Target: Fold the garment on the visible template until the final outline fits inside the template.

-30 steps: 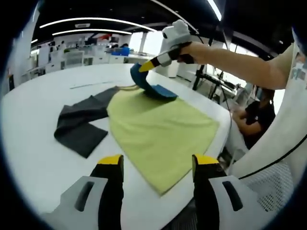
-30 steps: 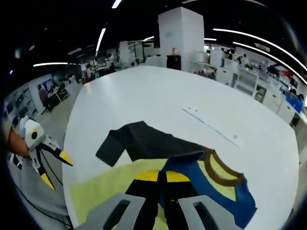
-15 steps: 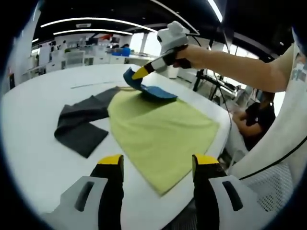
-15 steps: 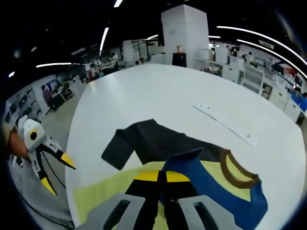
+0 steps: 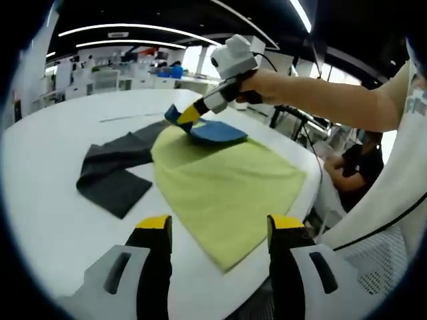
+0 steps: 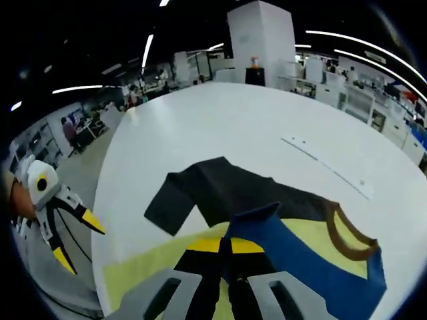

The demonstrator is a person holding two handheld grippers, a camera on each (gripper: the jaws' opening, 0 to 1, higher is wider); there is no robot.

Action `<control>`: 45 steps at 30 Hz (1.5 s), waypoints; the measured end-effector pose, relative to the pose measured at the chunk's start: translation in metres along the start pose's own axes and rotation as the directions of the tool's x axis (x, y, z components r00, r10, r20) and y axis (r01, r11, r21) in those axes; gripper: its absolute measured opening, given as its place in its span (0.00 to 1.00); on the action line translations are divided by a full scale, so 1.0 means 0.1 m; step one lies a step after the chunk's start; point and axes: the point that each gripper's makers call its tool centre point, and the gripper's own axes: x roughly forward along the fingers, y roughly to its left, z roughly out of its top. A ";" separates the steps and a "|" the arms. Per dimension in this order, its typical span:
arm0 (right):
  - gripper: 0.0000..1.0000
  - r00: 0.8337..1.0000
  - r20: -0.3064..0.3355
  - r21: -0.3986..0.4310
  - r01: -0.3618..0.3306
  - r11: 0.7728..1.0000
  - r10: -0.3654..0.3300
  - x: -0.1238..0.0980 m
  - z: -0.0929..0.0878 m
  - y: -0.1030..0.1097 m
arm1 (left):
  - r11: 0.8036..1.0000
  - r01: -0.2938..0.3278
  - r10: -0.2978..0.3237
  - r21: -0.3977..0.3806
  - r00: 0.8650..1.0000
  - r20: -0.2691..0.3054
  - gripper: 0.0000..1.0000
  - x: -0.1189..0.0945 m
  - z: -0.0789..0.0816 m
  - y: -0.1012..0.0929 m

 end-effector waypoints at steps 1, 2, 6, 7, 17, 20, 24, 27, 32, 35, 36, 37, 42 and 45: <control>0.00 1.000 -0.002 0.000 0.000 1.000 0.000 0.01 -0.01 0.00 | 1.000 0.000 0.000 0.000 1.000 0.000 0.54 0.00 0.00 0.00; 0.00 1.000 -0.005 0.001 -0.002 1.000 0.002 0.02 -0.02 0.00 | 1.000 0.000 0.000 0.000 1.000 0.001 0.54 0.00 0.00 0.00; 0.00 1.000 -0.020 0.004 -0.003 1.000 0.003 0.07 -0.08 0.01 | 1.000 0.000 0.000 -0.002 1.000 -0.001 0.54 0.00 0.00 0.00; 0.00 1.000 -0.020 0.003 -0.002 1.000 0.002 0.08 -0.09 0.01 | 1.000 0.000 0.000 -0.001 1.000 -0.001 0.54 0.00 0.00 0.00; 0.15 0.999 0.042 0.014 0.027 1.000 -0.028 0.04 0.01 -0.05 | 1.000 0.000 0.000 -0.001 1.000 -0.002 0.55 0.00 0.00 0.00; 0.29 0.997 0.069 0.014 0.039 0.999 -0.040 0.02 0.04 -0.05 | 1.000 -0.002 0.002 -0.001 1.000 0.001 0.55 0.00 0.00 0.00; 0.41 0.994 0.095 0.008 0.056 0.998 -0.056 -0.02 0.06 -0.06 | 1.000 -0.004 0.004 -0.003 1.000 0.002 0.55 0.00 0.00 0.01; 0.45 0.992 0.109 0.010 0.063 0.998 -0.064 -0.04 0.05 -0.07 | 1.000 -0.003 0.003 -0.002 1.000 0.002 0.55 0.00 0.00 0.00; 0.49 0.988 0.132 0.018 0.075 0.997 -0.076 -0.10 0.04 -0.10 | 1.000 -0.006 0.006 -0.003 1.000 0.003 0.55 -0.01 0.00 0.01; 0.48 0.987 0.136 0.031 0.081 0.996 -0.084 -0.15 0.01 -0.12 | 1.000 -0.006 0.006 -0.002 1.000 0.001 0.55 -0.01 0.00 0.00; 0.48 0.987 0.139 0.037 0.082 0.996 -0.086 -0.16 0.01 -0.13 | 1.000 -0.005 0.005 -0.001 1.000 0.000 0.55 0.00 0.00 0.00; 0.48 0.986 0.144 0.042 0.082 0.996 -0.087 -0.18 0.01 -0.13 | 1.000 -0.005 0.005 -0.001 1.000 -0.003 0.55 0.00 -0.01 0.00; 0.48 0.983 0.154 0.033 0.098 0.995 -0.102 -0.26 0.00 -0.14 | 1.000 -0.005 0.005 0.000 1.000 -0.011 0.55 0.01 -0.02 0.00; 0.48 0.982 0.159 0.042 0.098 0.994 -0.104 -0.29 -0.03 -0.15 | 1.000 -0.007 0.007 -0.002 1.000 -0.008 0.55 0.01 -0.02 0.00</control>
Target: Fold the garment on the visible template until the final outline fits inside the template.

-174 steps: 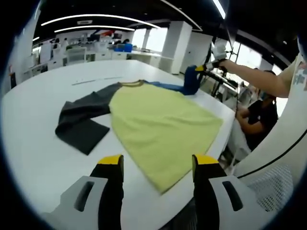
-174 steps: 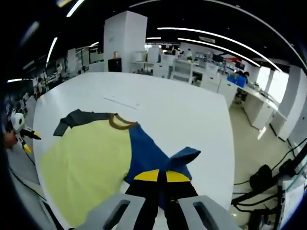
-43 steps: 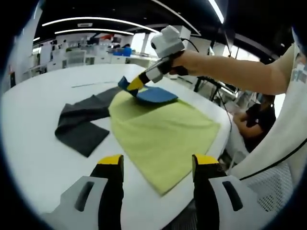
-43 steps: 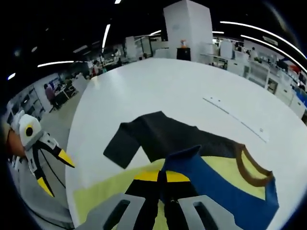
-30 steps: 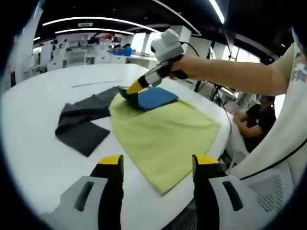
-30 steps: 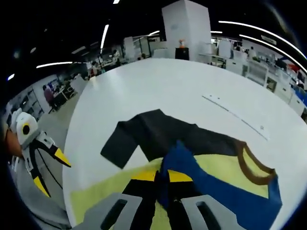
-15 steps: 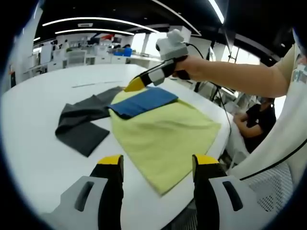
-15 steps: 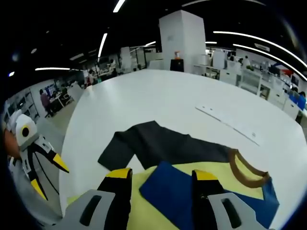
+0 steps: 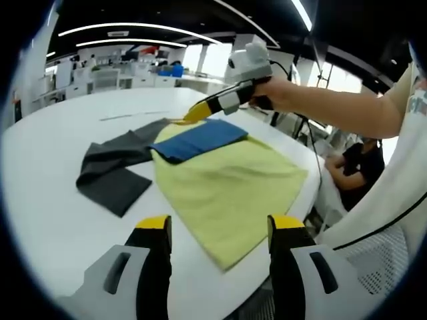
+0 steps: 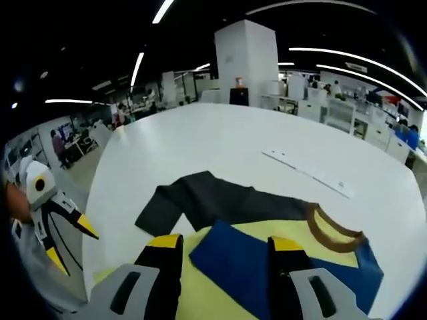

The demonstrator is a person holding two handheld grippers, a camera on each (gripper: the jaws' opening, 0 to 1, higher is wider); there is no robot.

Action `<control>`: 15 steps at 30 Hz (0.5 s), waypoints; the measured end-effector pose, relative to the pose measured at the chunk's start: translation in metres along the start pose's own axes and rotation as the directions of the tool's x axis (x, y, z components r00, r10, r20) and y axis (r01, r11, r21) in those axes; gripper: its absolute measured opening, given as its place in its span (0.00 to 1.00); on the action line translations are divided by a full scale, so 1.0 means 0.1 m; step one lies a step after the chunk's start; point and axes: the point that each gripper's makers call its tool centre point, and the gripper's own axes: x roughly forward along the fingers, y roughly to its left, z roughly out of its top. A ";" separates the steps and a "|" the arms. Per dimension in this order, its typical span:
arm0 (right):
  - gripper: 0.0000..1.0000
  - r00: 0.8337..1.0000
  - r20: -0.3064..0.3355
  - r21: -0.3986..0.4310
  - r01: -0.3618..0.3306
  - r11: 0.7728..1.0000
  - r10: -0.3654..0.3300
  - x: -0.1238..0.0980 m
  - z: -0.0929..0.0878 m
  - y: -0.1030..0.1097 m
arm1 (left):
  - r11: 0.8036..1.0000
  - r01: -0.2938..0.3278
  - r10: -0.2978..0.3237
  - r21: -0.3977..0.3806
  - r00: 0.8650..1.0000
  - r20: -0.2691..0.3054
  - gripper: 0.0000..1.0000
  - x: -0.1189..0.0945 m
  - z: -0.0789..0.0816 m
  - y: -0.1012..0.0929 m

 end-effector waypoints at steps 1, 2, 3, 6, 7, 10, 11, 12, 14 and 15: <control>0.48 1.000 -0.004 -0.003 0.001 1.000 -0.001 -0.01 -0.01 0.00 | 1.000 -0.001 0.001 -0.001 1.000 0.001 0.55 0.00 0.00 0.01; 0.47 1.000 -0.006 -0.008 0.002 1.000 -0.002 -0.02 -0.02 0.00 | 1.000 -0.003 0.003 -0.001 1.000 0.001 0.55 0.00 0.00 0.01; 0.47 1.000 -0.008 -0.014 0.005 1.000 -0.005 -0.04 -0.03 -0.01 | 1.000 -0.004 0.004 -0.001 1.000 0.001 0.55 -0.01 0.00 0.02; 0.47 1.000 0.002 -0.015 0.007 1.000 -0.007 -0.11 -0.03 -0.01 | 1.000 -0.008 0.008 -0.005 1.000 0.004 0.55 -0.01 0.00 0.02; 0.47 1.000 0.006 -0.017 0.010 1.000 -0.010 -0.13 -0.02 -0.01 | 1.000 -0.009 0.009 -0.005 1.000 0.004 0.55 -0.01 0.00 0.02; 0.47 1.000 0.014 -0.014 0.016 1.000 -0.016 -0.21 -0.01 -0.03 | 1.000 -0.011 0.011 -0.005 1.000 0.002 0.55 -0.01 0.00 0.03; 0.47 1.000 0.017 -0.012 0.017 1.000 -0.017 -0.23 -0.01 -0.03 | 1.000 -0.011 0.011 -0.006 1.000 0.001 0.55 -0.01 0.00 0.03; 0.47 1.000 0.022 -0.009 0.018 1.000 -0.018 -0.26 0.00 -0.03 | 1.000 -0.012 0.012 -0.006 1.000 0.000 0.55 -0.01 0.00 0.03; 0.46 0.999 0.029 -0.008 0.022 1.000 -0.022 -0.32 0.00 -0.04 | 1.000 -0.012 0.012 -0.007 1.000 -0.001 0.55 -0.01 0.00 0.03; 0.46 0.999 0.030 -0.011 0.025 1.000 -0.025 -0.34 0.00 -0.05 | 1.000 -0.012 0.012 -0.006 1.000 -0.001 0.55 -0.01 0.00 0.03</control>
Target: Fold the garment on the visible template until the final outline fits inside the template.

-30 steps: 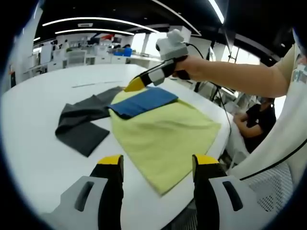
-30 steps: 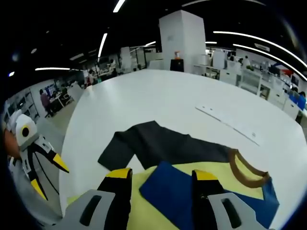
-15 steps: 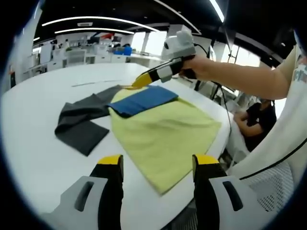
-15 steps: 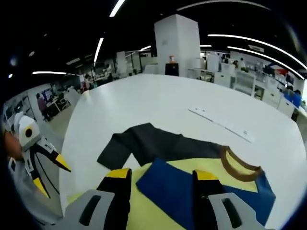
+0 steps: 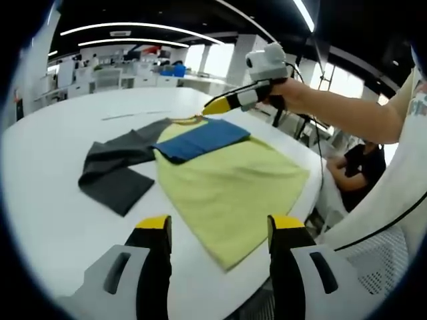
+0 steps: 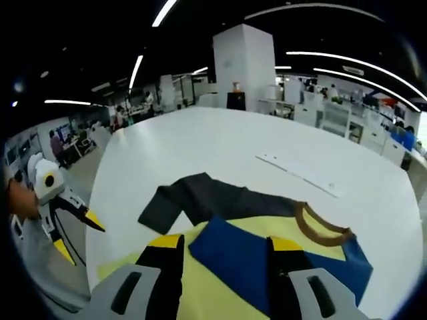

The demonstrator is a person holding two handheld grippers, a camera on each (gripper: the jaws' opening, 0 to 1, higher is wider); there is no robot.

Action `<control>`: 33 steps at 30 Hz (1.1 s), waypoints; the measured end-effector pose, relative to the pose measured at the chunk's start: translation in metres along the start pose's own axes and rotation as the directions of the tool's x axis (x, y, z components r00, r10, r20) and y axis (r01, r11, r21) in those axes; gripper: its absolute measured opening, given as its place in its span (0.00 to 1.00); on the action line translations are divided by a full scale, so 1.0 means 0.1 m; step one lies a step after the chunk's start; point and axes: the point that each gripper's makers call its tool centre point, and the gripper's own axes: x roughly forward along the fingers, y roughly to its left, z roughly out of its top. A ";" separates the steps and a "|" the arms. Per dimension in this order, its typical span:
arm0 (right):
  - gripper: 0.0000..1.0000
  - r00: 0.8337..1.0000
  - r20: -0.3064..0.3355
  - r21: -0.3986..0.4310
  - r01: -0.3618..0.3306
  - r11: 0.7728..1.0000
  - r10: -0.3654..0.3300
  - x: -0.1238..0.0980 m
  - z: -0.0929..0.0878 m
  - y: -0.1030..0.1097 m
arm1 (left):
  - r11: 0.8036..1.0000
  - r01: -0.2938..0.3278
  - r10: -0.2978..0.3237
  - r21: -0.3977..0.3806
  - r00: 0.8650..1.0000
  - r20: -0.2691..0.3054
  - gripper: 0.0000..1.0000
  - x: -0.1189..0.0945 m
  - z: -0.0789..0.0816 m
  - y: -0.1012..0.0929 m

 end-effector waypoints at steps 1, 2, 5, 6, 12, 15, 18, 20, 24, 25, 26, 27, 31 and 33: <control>0.46 1.000 -0.001 -0.002 0.003 1.000 -0.003 -0.02 -0.01 -0.01 | 1.000 0.000 0.000 0.001 1.000 -0.001 0.55 0.00 0.00 0.00; 0.46 1.000 -0.001 -0.002 0.007 1.000 -0.007 -0.05 -0.01 -0.03 | 1.000 0.001 -0.001 0.002 1.000 -0.002 0.55 0.00 0.00 0.01; 0.46 1.000 0.001 0.006 0.013 1.000 -0.013 -0.11 -0.03 -0.06 | 1.000 -0.002 0.002 0.001 1.000 -0.005 0.55 0.00 -0.01 0.01; 0.46 1.000 0.004 0.009 0.016 1.000 -0.016 -0.14 -0.04 -0.07 | 1.000 -0.003 0.003 0.000 1.000 -0.006 0.55 0.00 -0.01 0.02; 0.45 0.999 0.013 0.024 0.036 0.999 -0.037 -0.30 -0.12 -0.13 | 1.000 -0.006 0.006 -0.005 1.000 -0.005 0.55 -0.01 0.00 0.04; 0.45 0.999 0.014 0.034 0.046 0.998 -0.047 -0.39 -0.18 -0.16 | 1.000 -0.008 0.008 -0.010 1.000 -0.007 0.55 -0.01 -0.01 0.05; 0.45 0.998 0.011 0.042 0.057 0.997 -0.058 -0.45 -0.24 -0.20 | 1.000 -0.011 0.010 -0.015 1.000 -0.007 0.55 -0.01 -0.01 0.06; 0.45 0.998 0.012 0.050 0.062 0.997 -0.062 -0.49 -0.27 -0.22 | 1.000 -0.012 0.012 -0.017 1.000 -0.007 0.55 -0.01 0.00 0.06; 0.45 0.997 0.018 0.065 0.072 0.995 -0.074 -0.59 -0.33 -0.26 | 1.000 -0.017 0.017 -0.023 1.000 -0.004 0.55 -0.01 0.00 0.05; 0.45 0.997 0.019 0.068 0.074 0.995 -0.076 -0.60 -0.34 -0.27 | 1.000 -0.017 0.017 -0.025 1.000 -0.005 0.55 -0.01 0.00 0.05; 0.45 0.997 0.019 0.067 0.079 0.995 -0.080 -0.63 -0.36 -0.28 | 1.000 -0.018 0.018 -0.026 1.000 -0.007 0.55 0.00 0.01 0.03; 0.45 0.996 0.017 0.065 0.081 0.995 -0.083 -0.64 -0.37 -0.29 | 0.999 -0.019 0.019 -0.027 1.000 -0.009 0.55 0.00 0.00 0.03; 0.45 0.996 0.010 0.065 0.092 0.994 -0.093 -0.73 -0.44 -0.32 | 0.999 -0.023 0.022 -0.031 1.000 -0.014 0.54 0.01 0.00 0.03; 0.45 0.995 0.012 0.073 0.097 0.993 -0.098 -0.78 -0.46 -0.34 | 0.999 -0.026 0.026 -0.033 1.000 -0.016 0.54 0.01 0.00 0.04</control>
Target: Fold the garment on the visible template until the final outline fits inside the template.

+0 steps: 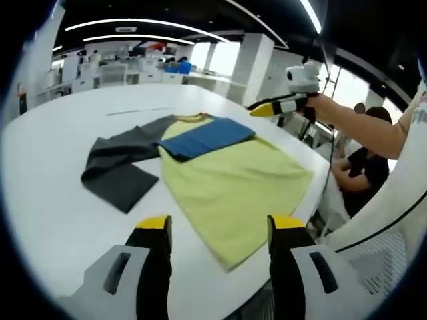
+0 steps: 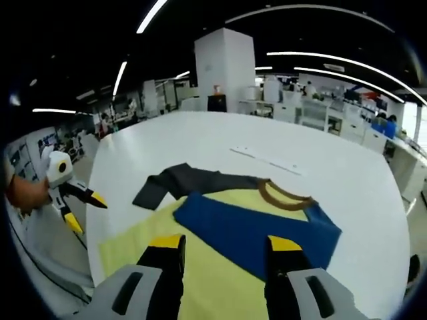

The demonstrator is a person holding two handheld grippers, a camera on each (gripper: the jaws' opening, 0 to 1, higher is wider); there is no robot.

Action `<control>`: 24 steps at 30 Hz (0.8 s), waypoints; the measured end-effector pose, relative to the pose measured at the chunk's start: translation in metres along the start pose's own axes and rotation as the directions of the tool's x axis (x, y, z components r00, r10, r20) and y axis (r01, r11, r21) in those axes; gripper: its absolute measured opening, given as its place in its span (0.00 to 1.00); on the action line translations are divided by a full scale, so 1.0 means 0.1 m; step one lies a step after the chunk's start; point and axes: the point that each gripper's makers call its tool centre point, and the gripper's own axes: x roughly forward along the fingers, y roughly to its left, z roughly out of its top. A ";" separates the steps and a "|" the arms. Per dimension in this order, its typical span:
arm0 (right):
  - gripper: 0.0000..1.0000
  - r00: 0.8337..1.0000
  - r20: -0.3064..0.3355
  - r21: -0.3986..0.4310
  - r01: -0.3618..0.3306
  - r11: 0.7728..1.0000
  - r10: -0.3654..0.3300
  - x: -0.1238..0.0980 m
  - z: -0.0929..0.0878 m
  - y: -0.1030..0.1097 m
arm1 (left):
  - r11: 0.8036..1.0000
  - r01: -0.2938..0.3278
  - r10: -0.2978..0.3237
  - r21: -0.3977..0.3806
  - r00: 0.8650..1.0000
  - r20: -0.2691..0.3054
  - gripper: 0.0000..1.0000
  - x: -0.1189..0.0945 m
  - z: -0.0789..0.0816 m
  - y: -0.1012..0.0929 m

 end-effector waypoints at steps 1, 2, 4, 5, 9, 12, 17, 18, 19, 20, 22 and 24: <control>0.45 1.000 0.003 0.002 0.002 1.000 -0.002 -0.02 0.00 -0.01 | 1.000 -0.001 0.001 -0.001 1.000 0.000 0.54 0.00 0.00 0.00; 0.45 1.000 0.006 0.005 0.003 1.000 -0.003 -0.04 -0.01 -0.02 | 1.000 -0.002 0.002 -0.003 1.000 -0.001 0.54 0.00 0.01 0.01; 0.45 1.000 0.002 0.008 0.008 1.000 -0.008 -0.07 -0.04 -0.05 | 1.000 -0.006 0.006 -0.005 1.000 -0.001 0.54 0.01 0.02 0.02; 0.45 1.000 -0.001 0.008 0.009 1.000 -0.009 -0.09 -0.05 -0.06 | 1.000 -0.008 0.008 -0.007 1.000 0.000 0.54 0.01 0.03 0.03; 0.45 1.000 -0.005 0.015 0.020 1.000 -0.019 -0.17 -0.12 -0.11 | 1.000 -0.014 0.014 -0.011 1.000 0.008 0.54 0.01 0.09 0.03; 0.45 1.000 -0.006 0.021 0.026 0.999 -0.026 -0.23 -0.15 -0.14 | 1.000 -0.019 0.019 -0.015 1.000 0.009 0.54 0.02 0.10 0.05; 0.45 0.999 -0.001 0.024 0.036 0.999 -0.036 -0.31 -0.18 -0.17 | 0.999 -0.033 0.033 -0.020 0.999 0.004 0.54 0.02 0.10 0.09; 0.45 0.999 0.001 0.026 0.036 0.999 -0.036 -0.33 -0.19 -0.17 | 0.999 -0.034 0.035 -0.021 0.999 0.003 0.54 0.03 0.10 0.10; 0.45 0.999 0.002 0.027 0.036 0.999 -0.036 -0.34 -0.19 -0.17 | 0.999 -0.036 0.036 -0.022 0.999 0.003 0.54 0.02 0.10 0.11; 0.45 0.999 0.005 0.032 0.035 0.999 -0.035 -0.36 -0.19 -0.17 | 0.999 -0.039 0.039 -0.025 0.999 0.004 0.54 0.02 0.11 0.12; 0.45 0.999 0.011 0.042 0.031 0.999 -0.032 -0.39 -0.19 -0.17 | 0.999 -0.043 0.043 -0.027 0.999 0.006 0.54 0.02 0.11 0.13; 0.45 0.999 0.015 0.045 0.031 0.998 -0.032 -0.43 -0.20 -0.17 | 0.998 -0.053 0.053 -0.025 0.999 0.008 0.53 0.02 0.12 0.15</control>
